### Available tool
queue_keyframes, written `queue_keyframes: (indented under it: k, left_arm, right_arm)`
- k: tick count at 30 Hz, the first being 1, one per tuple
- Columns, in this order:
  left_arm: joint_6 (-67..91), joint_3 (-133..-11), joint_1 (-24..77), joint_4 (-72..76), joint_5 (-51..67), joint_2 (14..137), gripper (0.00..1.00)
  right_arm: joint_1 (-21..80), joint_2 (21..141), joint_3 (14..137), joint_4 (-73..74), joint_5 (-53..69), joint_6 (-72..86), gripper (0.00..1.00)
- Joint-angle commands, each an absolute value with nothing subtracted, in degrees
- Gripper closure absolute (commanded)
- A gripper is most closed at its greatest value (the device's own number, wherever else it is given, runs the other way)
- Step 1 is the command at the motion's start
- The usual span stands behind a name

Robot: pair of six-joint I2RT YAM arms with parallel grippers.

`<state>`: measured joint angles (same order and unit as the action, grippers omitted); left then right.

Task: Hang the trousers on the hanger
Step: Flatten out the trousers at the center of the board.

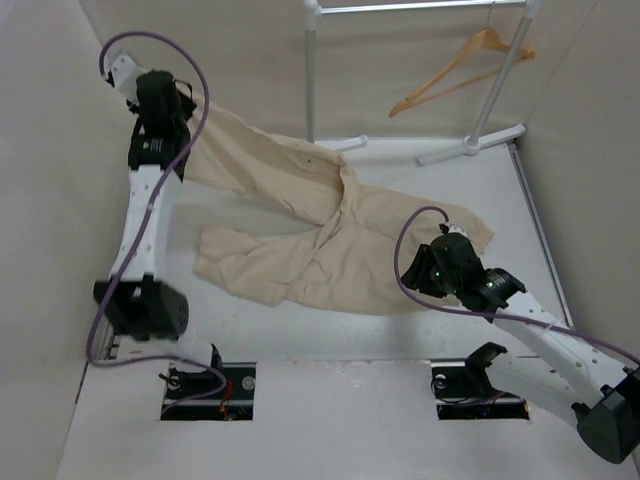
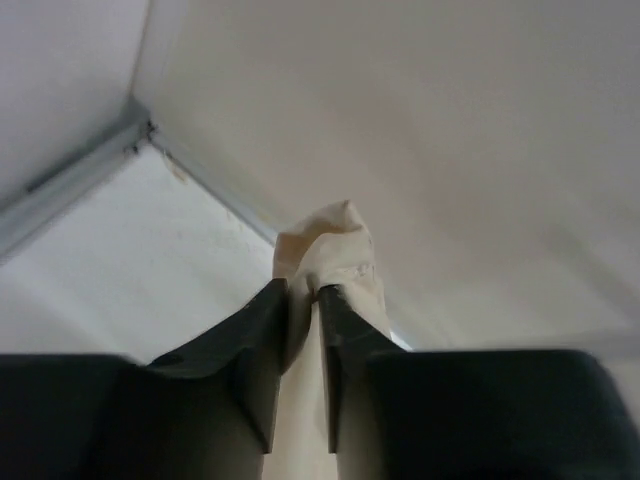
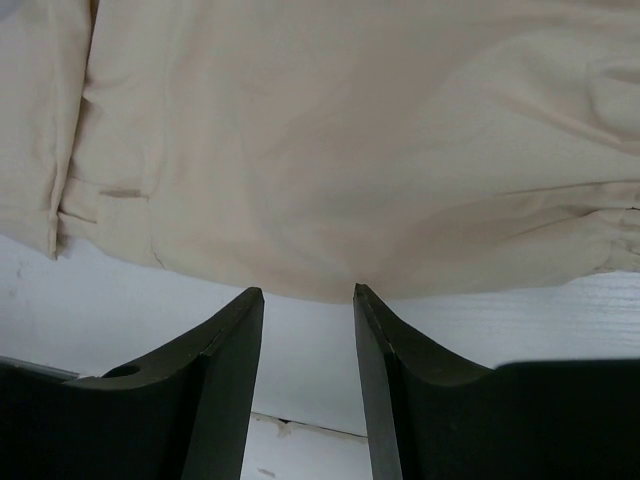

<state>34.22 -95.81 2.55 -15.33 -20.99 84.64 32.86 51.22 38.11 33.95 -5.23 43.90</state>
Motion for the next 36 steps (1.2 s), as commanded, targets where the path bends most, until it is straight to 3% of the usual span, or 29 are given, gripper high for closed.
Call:
queue_keyframes:
  k: [1, 3, 4, 9, 11, 12, 14, 16, 19, 22, 24, 25, 26, 27, 31, 36]
  left_arm:
    - [29.18, -113.26, -5.05, -15.80, -22.76, 104.30, 0.50]
    - [28.83, -119.60, -6.37, -24.47, -22.50, 109.58, 0.13]
    - [28.83, -116.75, -6.37, -26.00, -22.06, 107.86, 0.10]
    - [29.79, -76.08, -3.30, -10.04, -22.41, 85.46, 0.11]
    - [32.77, -62.81, -2.51, -9.84, -22.68, 79.65, 0.13]
    - [33.65, -58.40, -2.42, -9.58, -21.81, 78.58, 0.13]
    - [34.10, -54.51, -2.51, -8.71, -18.92, 78.14, 0.13]
    - [34.10, -52.39, -2.59, -8.09, -14.88, 79.79, 0.13]
    - [34.28, -51.42, -2.59, -6.25, -13.10, 84.18, 0.12]
    - [34.28, -52.46, -2.86, -0.99, -9.69, 90.76, 0.14]
    - [34.98, -53.35, -2.86, 1.22, -7.74, 93.33, 0.20]
    - [35.24, -54.13, -2.77, 1.93, -6.95, 94.64, 0.33]
    - [37.33, -53.97, -2.68, 0.89, -9.29, 93.00, 0.79]
    - [38.48, -53.27, -2.68, -0.60, -10.80, 90.03, 0.85]
    - [37.36, -51.33, -3.73, -10.33, -18.43, 71.25, 0.90]
    - [33.49, -62.64, -8.13, -32.48, -24.77, 57.67, 0.90]
  right_arm:
    - [32.30, 50.45, 41.13, 31.20, -4.48, 43.33, 0.50]
    - [32.39, 48.96, 41.05, 32.16, -4.48, 43.94, 0.47]
    - [32.47, 47.74, 40.52, 32.69, -4.48, 44.47, 0.46]
    - [32.30, 46.05, 38.06, 32.43, -3.96, 45.18, 0.45]
    - [32.47, 46.58, 37.79, 32.26, -2.47, 44.56, 0.61]
    - [32.47, 47.19, 37.88, 32.26, -1.94, 44.13, 0.74]
    - [32.73, 47.55, 38.06, 32.26, -1.85, 43.60, 0.80]
    - [33.35, 47.81, 38.23, 32.34, -1.85, 43.42, 0.77]
    - [34.23, 47.20, 37.62, 32.34, -1.85, 43.86, 0.61]
    - [35.46, 46.41, 36.83, 32.52, -1.85, 44.56, 0.54]
    - [36.07, 46.32, 36.65, 32.70, -1.85, 44.74, 0.53]
    - [36.51, 46.32, 36.56, 32.87, -1.85, 44.74, 0.53]
    - [37.56, 46.32, 36.48, 33.13, -1.85, 45.17, 0.52]
    - [37.83, 46.23, 36.39, 33.13, -1.85, 45.18, 0.51]
    - [37.14, 46.05, 34.20, 32.43, -2.46, 45.35, 0.44]
    - [32.66, 47.72, 32.17, 31.82, -4.39, 46.67, 0.38]
